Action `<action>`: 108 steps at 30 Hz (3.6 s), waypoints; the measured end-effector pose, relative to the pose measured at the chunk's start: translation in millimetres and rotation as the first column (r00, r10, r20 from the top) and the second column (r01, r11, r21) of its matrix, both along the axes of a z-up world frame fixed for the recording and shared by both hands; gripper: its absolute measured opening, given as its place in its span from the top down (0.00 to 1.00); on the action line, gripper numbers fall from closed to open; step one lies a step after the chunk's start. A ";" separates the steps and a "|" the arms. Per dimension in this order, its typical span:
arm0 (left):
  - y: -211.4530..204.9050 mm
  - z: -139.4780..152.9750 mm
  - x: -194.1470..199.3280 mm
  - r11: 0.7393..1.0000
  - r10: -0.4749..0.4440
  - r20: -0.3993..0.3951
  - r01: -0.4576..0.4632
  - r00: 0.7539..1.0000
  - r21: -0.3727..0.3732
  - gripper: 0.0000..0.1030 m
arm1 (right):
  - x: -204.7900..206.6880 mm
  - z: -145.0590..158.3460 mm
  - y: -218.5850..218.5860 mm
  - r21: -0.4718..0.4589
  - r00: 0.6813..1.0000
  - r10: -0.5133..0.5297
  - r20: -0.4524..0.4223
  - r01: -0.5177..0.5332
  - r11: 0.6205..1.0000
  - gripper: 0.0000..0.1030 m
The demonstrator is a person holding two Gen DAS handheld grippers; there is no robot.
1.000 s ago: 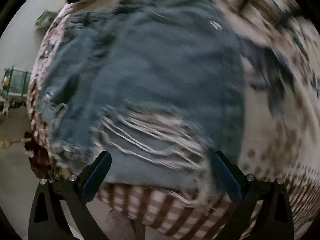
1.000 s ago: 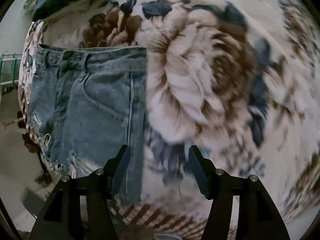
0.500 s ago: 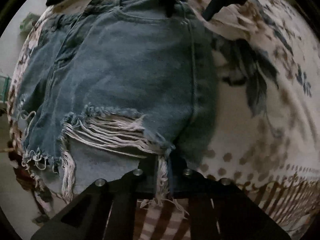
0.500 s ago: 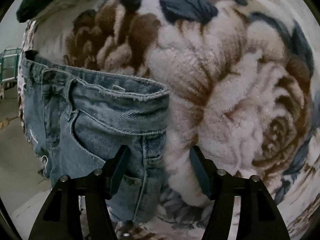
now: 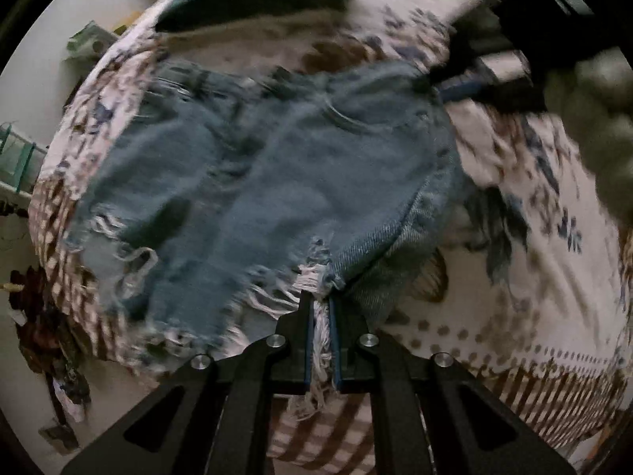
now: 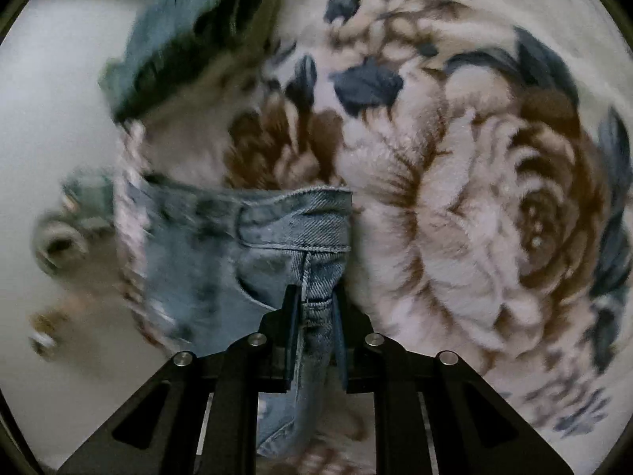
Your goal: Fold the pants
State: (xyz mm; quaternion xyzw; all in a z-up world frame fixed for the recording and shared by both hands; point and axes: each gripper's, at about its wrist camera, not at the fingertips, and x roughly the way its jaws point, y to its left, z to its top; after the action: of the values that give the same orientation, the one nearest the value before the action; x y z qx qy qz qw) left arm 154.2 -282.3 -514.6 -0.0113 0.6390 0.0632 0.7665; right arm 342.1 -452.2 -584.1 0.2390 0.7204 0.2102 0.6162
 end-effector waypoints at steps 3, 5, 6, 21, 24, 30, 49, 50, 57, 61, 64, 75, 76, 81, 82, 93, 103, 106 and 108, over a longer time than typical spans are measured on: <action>20.7 8.4 -3.2 1.000 0.024 0.026 -0.024 0.999 0.012 0.95 | -7.7 2.5 -11.0 0.100 0.993 -0.113 -0.025 0.115 0.988 0.84; 10.6 10.0 -13.0 0.999 0.030 0.050 -0.032 0.998 0.035 0.95 | -15.9 6.5 -6.6 0.150 0.987 -0.159 -0.035 0.162 0.975 0.84; 15.8 11.6 -10.8 0.998 0.039 0.059 -0.041 0.997 0.038 0.95 | -18.9 9.5 -1.5 0.166 0.986 -0.167 -0.030 0.169 0.972 0.84; 141.3 52.0 -4.6 0.964 0.266 0.114 -0.263 0.957 -0.036 0.95 | 9.3 57.5 141.7 0.256 0.997 -0.078 0.013 0.072 0.964 0.84; 179.2 37.2 0.9 0.947 0.320 0.081 -0.316 0.944 -0.058 0.95 | 19.5 56.1 177.7 0.217 0.999 -0.036 0.015 0.032 0.976 0.84; 252.0 6.9 1.0 0.912 0.409 0.020 -0.408 0.912 -0.037 0.97 | 38.1 31.0 268.0 0.086 0.996 0.090 0.001 -0.090 0.992 0.84; 379.2 -51.2 -56.8 0.692 0.677 -0.093 -0.675 0.730 -0.257 0.53 | 35.8 13.0 398.0 -0.129 0.933 0.360 0.004 -0.356 0.925 0.17; 385.1 -46.8 -63.5 0.673 0.693 -0.088 -0.685 0.716 -0.278 0.21 | 30.9 22.5 392.3 -0.121 0.932 0.362 0.019 -0.357 0.926 0.17; 378.5 -40.8 -68.1 0.670 0.696 -0.065 -0.679 0.715 -0.301 0.14 | 7.4 39.2 314.2 -0.156 0.969 0.247 0.009 -0.243 0.957 0.17; 359.1 -63.3 -38.0 0.723 0.644 -0.073 -0.638 0.761 -0.266 0.28 | -0.4 30.5 259.8 -0.200 0.985 0.167 -0.035 -0.171 0.965 0.17; 365.6 -84.8 -29.4 0.702 0.668 -0.099 -0.669 0.737 -0.246 0.92 | 5.6 30.6 243.1 -0.230 0.984 0.176 -0.010 -0.174 0.958 0.19; 395.3 -85.7 -57.1 0.594 0.763 -0.094 -0.752 0.639 -0.286 0.93 | 55.0 9.5 377.5 -0.417 0.737 0.671 0.080 -0.587 0.694 0.40; 396.3 -84.5 -61.8 0.582 0.768 -0.095 -0.752 0.633 -0.308 0.86 | 51.9 8.7 389.2 -0.434 0.696 0.712 0.092 -0.616 0.657 0.70; 393.4 -88.8 -57.8 0.549 0.775 -0.095 -0.741 0.624 -0.387 0.78 | 32.7 40.8 414.1 -0.468 0.610 0.764 0.212 -0.623 0.627 0.79; 392.6 -91.7 -55.5 0.556 0.772 -0.094 -0.740 0.629 -0.379 0.78 | 34.0 43.0 415.5 -0.462 0.612 0.758 0.226 -0.617 0.637 0.79; 361.2 -58.7 -118.1 0.415 0.814 -0.172 -0.764 0.554 -0.494 0.13 | 57.0 64.8 351.8 -0.251 0.801 0.560 0.213 -0.509 0.823 0.21; 224.2 -87.8 -140.6 -0.084 0.746 -0.540 -0.750 0.389 -0.656 0.11 | -23.5 26.3 224.9 -0.225 0.894 0.448 -0.003 -0.437 0.871 0.21; 212.7 -110.1 -145.0 -0.253 0.733 -0.619 -0.731 0.283 -0.634 0.11 | -30.7 13.6 211.6 -0.230 0.899 0.438 -0.025 -0.432 0.872 0.21; 213.3 -126.5 -147.3 -0.345 0.728 -0.656 -0.722 0.198 -0.600 0.11 | -32.5 9.3 210.0 -0.220 0.900 0.436 -0.024 -0.430 0.875 0.21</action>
State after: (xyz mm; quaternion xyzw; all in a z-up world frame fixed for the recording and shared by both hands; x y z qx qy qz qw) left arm 7.0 -69.0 -641.1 -0.8105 0.3894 0.1889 0.3947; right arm 309.5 -242.2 -574.8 -0.0006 0.7662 0.2649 0.5855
